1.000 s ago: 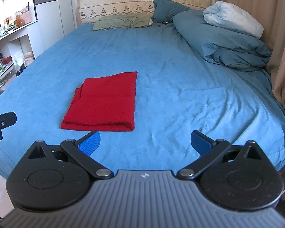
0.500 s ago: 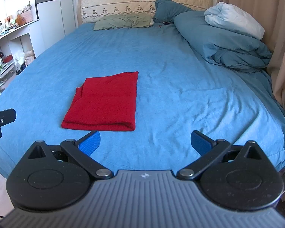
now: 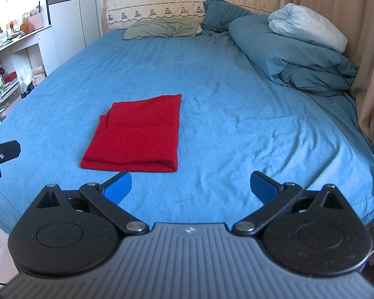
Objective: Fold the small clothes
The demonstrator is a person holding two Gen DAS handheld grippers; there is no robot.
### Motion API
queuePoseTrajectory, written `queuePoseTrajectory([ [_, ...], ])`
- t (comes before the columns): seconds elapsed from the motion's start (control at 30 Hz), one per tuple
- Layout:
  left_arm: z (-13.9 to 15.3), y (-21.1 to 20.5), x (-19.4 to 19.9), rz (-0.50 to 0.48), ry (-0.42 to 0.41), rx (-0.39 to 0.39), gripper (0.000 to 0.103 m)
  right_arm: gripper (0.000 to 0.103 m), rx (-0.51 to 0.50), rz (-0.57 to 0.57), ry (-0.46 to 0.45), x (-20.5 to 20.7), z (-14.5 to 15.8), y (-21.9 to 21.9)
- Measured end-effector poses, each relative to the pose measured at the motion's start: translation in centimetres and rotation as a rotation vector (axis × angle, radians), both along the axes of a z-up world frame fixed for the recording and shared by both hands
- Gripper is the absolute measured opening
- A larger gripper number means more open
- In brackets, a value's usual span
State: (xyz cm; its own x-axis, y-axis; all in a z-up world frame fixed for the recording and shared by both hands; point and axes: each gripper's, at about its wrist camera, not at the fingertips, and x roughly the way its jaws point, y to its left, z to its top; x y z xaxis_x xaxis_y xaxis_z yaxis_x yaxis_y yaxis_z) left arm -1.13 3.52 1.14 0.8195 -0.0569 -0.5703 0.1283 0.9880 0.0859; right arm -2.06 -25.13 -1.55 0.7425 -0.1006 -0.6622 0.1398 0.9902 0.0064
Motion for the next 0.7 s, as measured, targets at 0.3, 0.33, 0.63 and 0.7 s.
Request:
queuePoseTrajectory([
  [0.3, 0.19, -0.03, 0.07, -0.002, 0.0, 0.005, 0.103, 0.103, 0.0, -0.003, 0.0, -0.03, 0.0, 0.31],
  [0.33, 0.21, -0.01, 0.07, -0.003, 0.001, 0.006, 0.103, 0.103, 0.001, -0.003, 0.0, -0.03, -0.01, 0.33],
  [0.63, 0.38, 0.45, 0.21, -0.001, -0.008, 0.005, 0.103, 0.103, -0.003, 0.018, 0.001, 0.32, 0.01, -0.33],
  [0.7, 0.41, 0.45, 0.12, 0.003, -0.018, 0.011, 0.103, 0.103, -0.002, 0.018, 0.001, 0.32, -0.01, -0.33],
])
